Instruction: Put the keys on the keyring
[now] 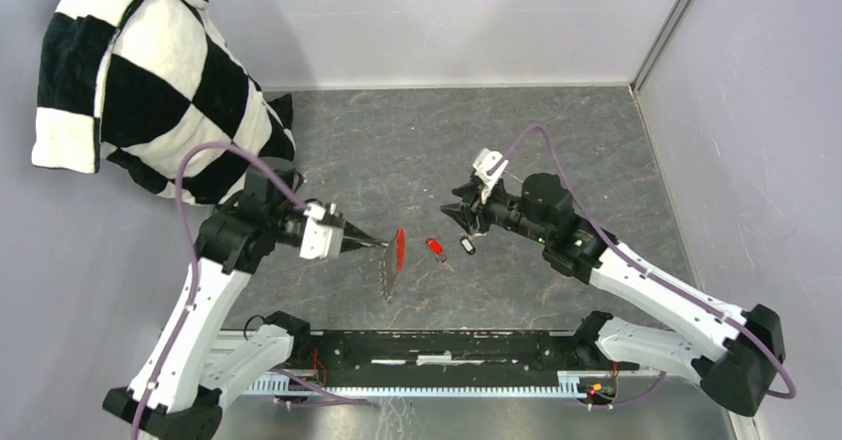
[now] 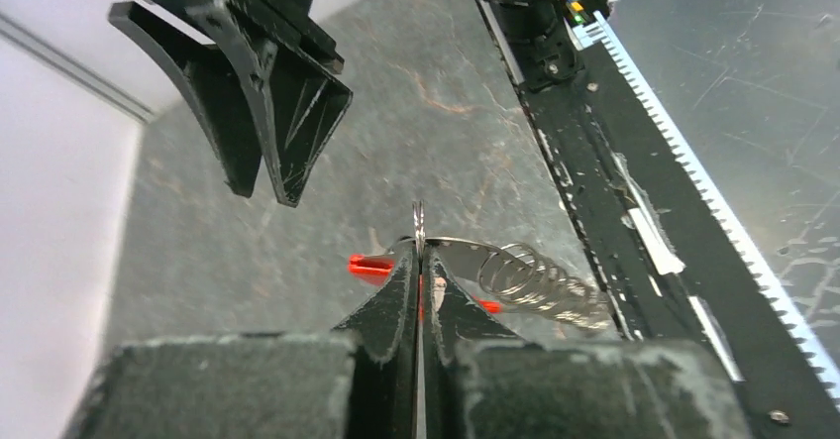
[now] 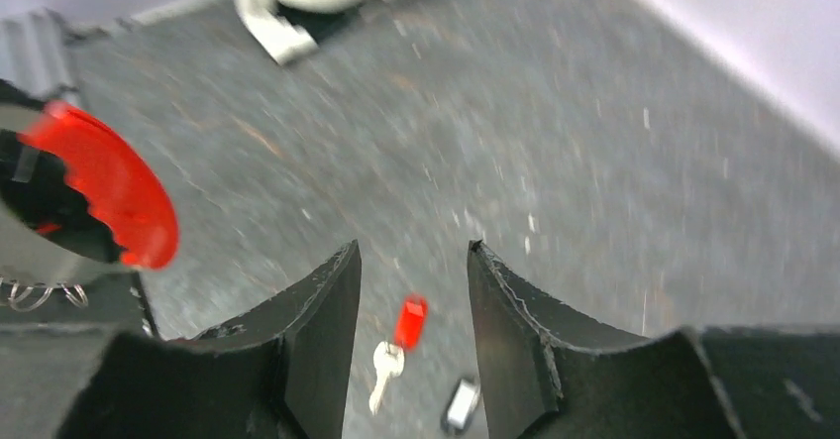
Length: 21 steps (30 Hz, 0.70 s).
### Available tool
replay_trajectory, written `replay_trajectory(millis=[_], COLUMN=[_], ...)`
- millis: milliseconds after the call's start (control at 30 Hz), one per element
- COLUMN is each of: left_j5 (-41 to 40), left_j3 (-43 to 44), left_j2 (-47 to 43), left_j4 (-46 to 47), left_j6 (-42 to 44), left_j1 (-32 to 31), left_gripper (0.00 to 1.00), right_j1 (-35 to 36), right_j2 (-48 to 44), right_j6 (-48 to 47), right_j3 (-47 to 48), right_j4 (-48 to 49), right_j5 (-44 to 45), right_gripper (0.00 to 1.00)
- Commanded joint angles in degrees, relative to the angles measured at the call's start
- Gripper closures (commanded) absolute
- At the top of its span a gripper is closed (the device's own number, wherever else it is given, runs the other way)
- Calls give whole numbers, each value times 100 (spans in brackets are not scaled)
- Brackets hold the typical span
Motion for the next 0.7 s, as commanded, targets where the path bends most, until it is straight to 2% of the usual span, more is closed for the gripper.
replay_trajectory(millis=[0, 100, 200, 333, 467, 567, 667], left_j5=[-176, -319, -535, -646, -588, -577, -574], left_j3=[11, -240, -478, -697, -783, -800, -791], left_j2=[294, 172, 23, -70, -96, -96, -95], left_j4=[-262, -306, -285, -285, -181, -154, -145], left_j6=[-607, -346, -386, -504, -622, -672, -739], left_j1=[-12, -7, -7, -12, -10, -12, -9], left_gripper=[98, 98, 98, 98, 98, 98, 98], right_j1=[-97, -95, -144, -198, -194, -181, 162], right_j2=[289, 395, 611, 1110, 1514, 1816, 1950], right_j6=[845, 1015, 927, 1039, 1362, 1616, 1582], right_j3=[-548, -1095, -1390, -1395, -1586, -1498, -1489], right_j4=[-509, 125, 311, 214, 668, 810, 1096], right_j5=[1096, 788, 1055, 1547, 1812, 2183, 2282], right_gripper=[50, 49, 49, 49, 46, 49, 50])
